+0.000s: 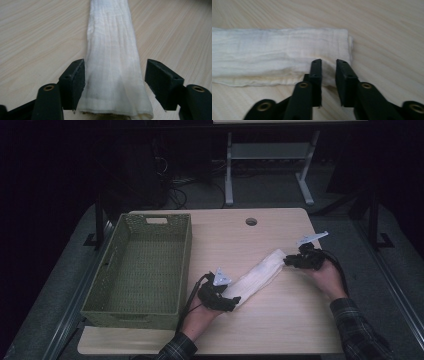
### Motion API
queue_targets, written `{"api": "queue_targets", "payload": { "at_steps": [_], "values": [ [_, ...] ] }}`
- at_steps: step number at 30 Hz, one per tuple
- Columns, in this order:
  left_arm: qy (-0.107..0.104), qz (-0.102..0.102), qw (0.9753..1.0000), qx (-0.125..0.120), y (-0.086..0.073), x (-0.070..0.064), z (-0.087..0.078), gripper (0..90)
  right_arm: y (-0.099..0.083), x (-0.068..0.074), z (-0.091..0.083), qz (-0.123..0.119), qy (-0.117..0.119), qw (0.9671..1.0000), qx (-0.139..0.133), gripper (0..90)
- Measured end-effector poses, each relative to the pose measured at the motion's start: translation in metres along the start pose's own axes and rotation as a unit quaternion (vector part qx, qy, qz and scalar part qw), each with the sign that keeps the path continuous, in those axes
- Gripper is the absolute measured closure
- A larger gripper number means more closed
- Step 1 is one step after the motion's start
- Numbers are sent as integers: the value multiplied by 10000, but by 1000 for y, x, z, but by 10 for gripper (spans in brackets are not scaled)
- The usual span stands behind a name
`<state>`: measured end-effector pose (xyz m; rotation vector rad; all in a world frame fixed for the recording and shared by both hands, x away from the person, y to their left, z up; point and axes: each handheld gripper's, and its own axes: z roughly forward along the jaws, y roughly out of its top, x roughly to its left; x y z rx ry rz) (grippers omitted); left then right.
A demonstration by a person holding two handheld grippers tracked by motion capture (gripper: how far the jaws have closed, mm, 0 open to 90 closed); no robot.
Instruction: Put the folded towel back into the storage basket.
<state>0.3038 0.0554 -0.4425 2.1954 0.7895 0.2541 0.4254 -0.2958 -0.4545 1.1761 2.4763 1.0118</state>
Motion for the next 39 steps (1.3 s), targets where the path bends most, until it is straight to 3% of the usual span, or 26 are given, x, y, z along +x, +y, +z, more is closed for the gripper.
{"api": "queue_targets", "payload": {
  "at_steps": [3,5,8,11,13,18,23,26,30,35,39],
  "values": [
    [73,-1,10000,-67,4,1,0,467,-2,3,-14,82,73,9997,-204,606],
    [217,92,9997,-7,8,3,0,594,-5,6,-23,76,69,9995,-302,554],
    [360,57,9993,105,13,7,4,762,-9,11,-32,124,49,9990,-436,495],
    [513,31,9984,230,16,12,11,877,-14,15,-38,153,63,9985,-522,443],
    [601,23,9977,308,17,16,17,892,-18,18,-41,148,49,9984,-538,406],
    [585,96,9963,624,13,20,27,892,-25,27,-46,110,11,9989,-460,353],
    [415,142,9964,724,11,21,30,891,-31,33,-46,99,72,9991,-412,345],
    [232,234,9968,726,9,18,30,890,-30,34,-44,66,90,9991,-406,342],
    [-16,195,9974,700,6,10,28,891,-28,32,-40,-23,77,9990,-447,340],
    [-366,384,9958,744,5,-1,27,891,-27,32,-36,-89,102,9990,-431,327],
    [-525,552,9944,730,6,-12,30,890,-27,33,-34,-147,101,9989,-431,321]
  ]
}}
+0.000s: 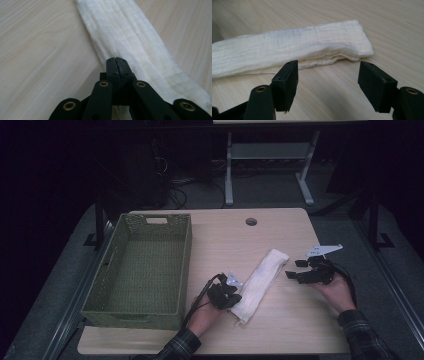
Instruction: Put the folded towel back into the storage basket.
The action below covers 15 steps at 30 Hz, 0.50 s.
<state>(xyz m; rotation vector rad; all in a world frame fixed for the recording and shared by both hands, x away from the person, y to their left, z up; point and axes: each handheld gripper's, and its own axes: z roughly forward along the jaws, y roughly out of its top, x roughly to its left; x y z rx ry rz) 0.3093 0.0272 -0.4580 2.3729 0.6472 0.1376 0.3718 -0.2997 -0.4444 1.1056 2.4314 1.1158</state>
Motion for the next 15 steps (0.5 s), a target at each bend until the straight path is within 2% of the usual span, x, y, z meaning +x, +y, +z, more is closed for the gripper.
{"api": "queue_targets", "payload": {
  "at_steps": [6,10,15],
  "values": [
    [-287,274,9992,-16,4,-23,5,891,1,1,2,-40,-2,10000,21,315],
    [-465,557,9974,-16,8,-38,10,890,0,2,3,-41,1,10000,53,310],
    [-602,728,9955,-64,11,-55,15,890,1,2,4,-78,8,10000,18,310]
  ]
}}
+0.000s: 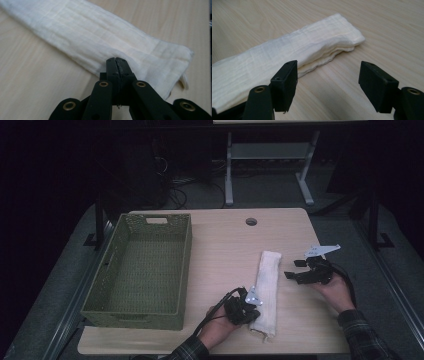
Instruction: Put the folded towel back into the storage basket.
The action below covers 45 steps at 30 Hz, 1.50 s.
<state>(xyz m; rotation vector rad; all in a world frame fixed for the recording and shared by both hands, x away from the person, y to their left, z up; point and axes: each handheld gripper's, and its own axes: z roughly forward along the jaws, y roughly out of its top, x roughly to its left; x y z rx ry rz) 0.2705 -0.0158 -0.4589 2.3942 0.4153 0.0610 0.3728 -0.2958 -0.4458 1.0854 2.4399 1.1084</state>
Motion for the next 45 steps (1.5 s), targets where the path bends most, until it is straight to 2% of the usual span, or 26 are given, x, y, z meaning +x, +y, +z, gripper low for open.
{"api": "queue_targets", "payload": {
  "at_steps": [4,8,11,13,14,17,22,23,25,28,29,35,41,44,45],
  "values": [
    [-89,92,9999,-30,4,-8,5,889,1,1,2,24,21,10000,37,309],
    [-224,252,9994,-22,11,-14,12,887,0,2,4,-90,36,9999,61,309],
    [-313,232,9992,-106,16,-20,19,886,0,2,4,-89,43,9999,62,309],
    [-313,324,9989,-100,17,-21,20,880,1,3,4,-85,32,9999,75,309],
    [-324,305,9989,-115,16,-21,19,871,1,3,4,-99,23,9999,80,309],
    [-331,198,9990,-206,16,-15,14,820,1,3,4,-86,31,9999,68,309],
    [-415,419,9979,-281,23,0,2,637,1,3,5,-99,54,9999,96,309],
    [-471,389,9976,-334,25,2,1,581,1,3,5,-111,53,9999,102,309],
    [-497,473,9969,-385,28,6,1,501,1,4,5,-109,53,9999,105,309],
    [-580,643,9956,-347,32,9,6,405,1,4,6,-114,60,9999,103,309],
    [-535,701,9955,-358,33,10,8,381,1,4,6,-129,58,9998,109,309],
    [-653,883,9934,-319,41,19,22,232,1,4,7,-119,67,9998,151,309],
    [-690,938,9929,-243,44,24,38,160,0,4,7,-114,61,9998,175,309],
    [-699,981,9927,-52,42,23,46,142,0,3,7,-167,28,9997,181,309],
    [-676,990,9928,-68,40,22,48,136,0,3,7,-110,53,9998,171,309]
  ]
}}
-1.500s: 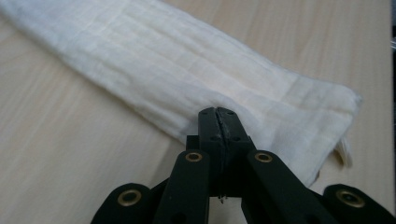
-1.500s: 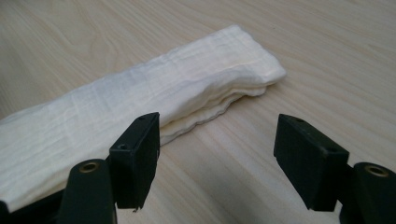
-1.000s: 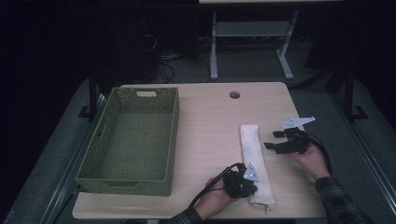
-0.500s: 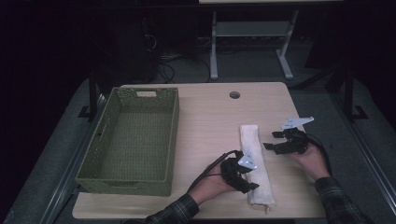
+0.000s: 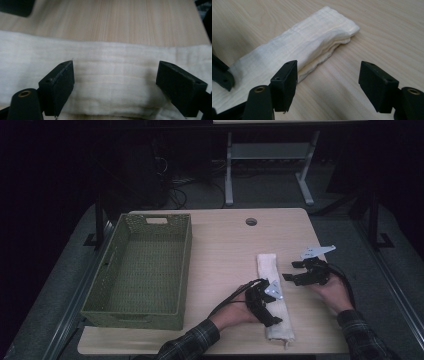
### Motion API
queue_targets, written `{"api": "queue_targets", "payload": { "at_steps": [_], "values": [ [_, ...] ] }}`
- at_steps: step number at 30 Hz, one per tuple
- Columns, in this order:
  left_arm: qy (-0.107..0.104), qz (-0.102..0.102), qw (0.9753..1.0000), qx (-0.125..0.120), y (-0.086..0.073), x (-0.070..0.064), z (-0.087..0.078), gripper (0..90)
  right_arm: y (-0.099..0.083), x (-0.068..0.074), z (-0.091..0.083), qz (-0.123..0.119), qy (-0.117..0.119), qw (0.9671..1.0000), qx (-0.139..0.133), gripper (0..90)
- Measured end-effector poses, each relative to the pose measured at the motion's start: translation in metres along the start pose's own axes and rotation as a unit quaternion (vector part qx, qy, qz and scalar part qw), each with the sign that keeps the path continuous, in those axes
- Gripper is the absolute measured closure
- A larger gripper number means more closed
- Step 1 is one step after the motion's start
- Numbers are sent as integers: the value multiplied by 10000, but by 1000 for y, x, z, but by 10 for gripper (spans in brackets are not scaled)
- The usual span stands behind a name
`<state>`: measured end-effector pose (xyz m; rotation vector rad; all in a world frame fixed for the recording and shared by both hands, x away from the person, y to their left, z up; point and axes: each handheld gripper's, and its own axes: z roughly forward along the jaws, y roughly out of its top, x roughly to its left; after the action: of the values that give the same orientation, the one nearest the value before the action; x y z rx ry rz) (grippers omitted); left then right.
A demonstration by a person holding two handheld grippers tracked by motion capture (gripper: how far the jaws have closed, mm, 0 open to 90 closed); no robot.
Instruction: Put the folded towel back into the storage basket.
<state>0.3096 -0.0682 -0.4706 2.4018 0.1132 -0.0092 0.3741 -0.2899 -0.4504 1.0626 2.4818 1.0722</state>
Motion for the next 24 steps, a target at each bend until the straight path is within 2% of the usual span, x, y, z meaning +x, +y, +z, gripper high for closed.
{"api": "queue_targets", "payload": {
  "at_steps": [4,8,11,16,19,24],
  "values": [
    [33,12,10000,-16,-1,-1,1,127,0,0,0,-23,2,10000,15,309],
    [125,-8,9999,59,1,-2,-1,172,-1,0,0,-37,14,10000,-10,309],
    [127,-15,9999,42,0,-2,-7,362,0,1,-1,22,12,10000,-36,309],
    [33,-46,10000,80,-3,0,-13,667,0,0,-1,-57,12,10000,-35,309],
    [-22,-106,9998,157,-4,-1,-17,742,0,1,-1,-79,76,9999,-50,302],
    [-231,-352,9988,239,-9,-5,-23,773,3,4,-3,-303,240,9992,-115,293]
  ]
}}
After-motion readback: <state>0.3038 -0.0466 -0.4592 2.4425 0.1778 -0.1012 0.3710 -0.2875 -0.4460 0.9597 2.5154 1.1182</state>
